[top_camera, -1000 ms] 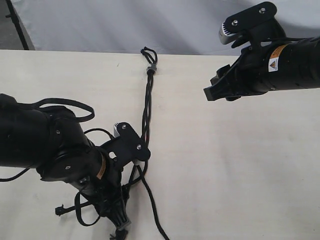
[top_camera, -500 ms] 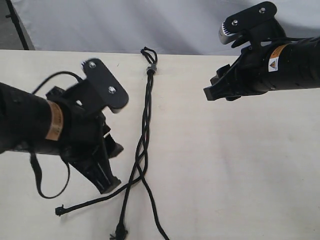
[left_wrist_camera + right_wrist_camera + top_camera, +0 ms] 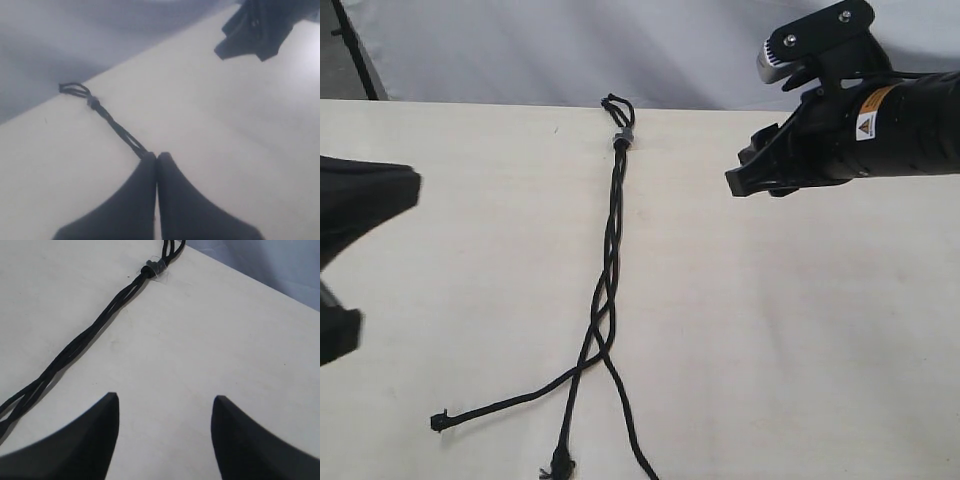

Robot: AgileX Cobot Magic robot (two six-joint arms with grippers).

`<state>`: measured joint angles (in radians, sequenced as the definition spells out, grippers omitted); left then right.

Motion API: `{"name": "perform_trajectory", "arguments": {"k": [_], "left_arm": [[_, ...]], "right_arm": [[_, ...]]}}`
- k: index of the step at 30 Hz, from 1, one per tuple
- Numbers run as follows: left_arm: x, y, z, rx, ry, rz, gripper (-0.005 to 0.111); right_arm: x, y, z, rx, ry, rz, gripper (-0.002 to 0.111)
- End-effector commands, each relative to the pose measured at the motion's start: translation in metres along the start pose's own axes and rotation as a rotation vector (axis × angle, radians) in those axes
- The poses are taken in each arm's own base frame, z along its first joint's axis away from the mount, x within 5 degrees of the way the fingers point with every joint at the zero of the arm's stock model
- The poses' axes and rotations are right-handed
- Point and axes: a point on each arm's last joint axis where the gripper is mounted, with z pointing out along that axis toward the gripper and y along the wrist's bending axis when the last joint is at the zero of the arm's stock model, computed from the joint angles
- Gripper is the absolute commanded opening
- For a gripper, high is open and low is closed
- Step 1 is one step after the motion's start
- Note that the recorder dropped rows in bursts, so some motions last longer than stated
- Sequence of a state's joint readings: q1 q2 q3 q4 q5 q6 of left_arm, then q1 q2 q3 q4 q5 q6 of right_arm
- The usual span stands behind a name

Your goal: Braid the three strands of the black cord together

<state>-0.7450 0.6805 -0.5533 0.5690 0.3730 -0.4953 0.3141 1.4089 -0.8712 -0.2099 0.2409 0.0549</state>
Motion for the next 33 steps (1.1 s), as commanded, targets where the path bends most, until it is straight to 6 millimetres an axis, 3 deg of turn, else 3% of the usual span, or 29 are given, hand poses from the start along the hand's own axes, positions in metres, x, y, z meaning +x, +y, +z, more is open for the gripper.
{"name": "perform_trajectory", "arguments": {"k": [1,7,16,21,28,33], "left_arm": [[0.001,0.008,-0.031,-0.024,-0.115,-0.05,0.0],[-0.001,0.014,-0.06,-0.028,-0.243,-0.076,0.0],[0.005,0.02,-0.087,-0.055,-0.371,-0.103,0.0],[0.027,0.024,-0.096,-0.213,-0.464,-0.134,0.0],[0.082,0.033,-0.079,-0.533,-0.341,-0.229,0.0],[0.1,0.036,-0.071,-0.635,-0.291,-0.268,0.0]], "right_arm": [[-0.003,-0.001,-0.003,0.003,-0.038,0.012,0.053],[-0.003,-0.001,-0.003,0.003,-0.038,0.012,0.053],[-0.003,-0.001,-0.003,0.003,-0.037,0.01,0.053],[-0.004,-0.001,-0.003,0.002,-0.041,0.01,0.053],[-0.004,-0.001,-0.003,0.002,-0.041,0.01,0.053],[-0.004,-0.001,-0.003,0.002,-0.041,0.01,0.053]]}}
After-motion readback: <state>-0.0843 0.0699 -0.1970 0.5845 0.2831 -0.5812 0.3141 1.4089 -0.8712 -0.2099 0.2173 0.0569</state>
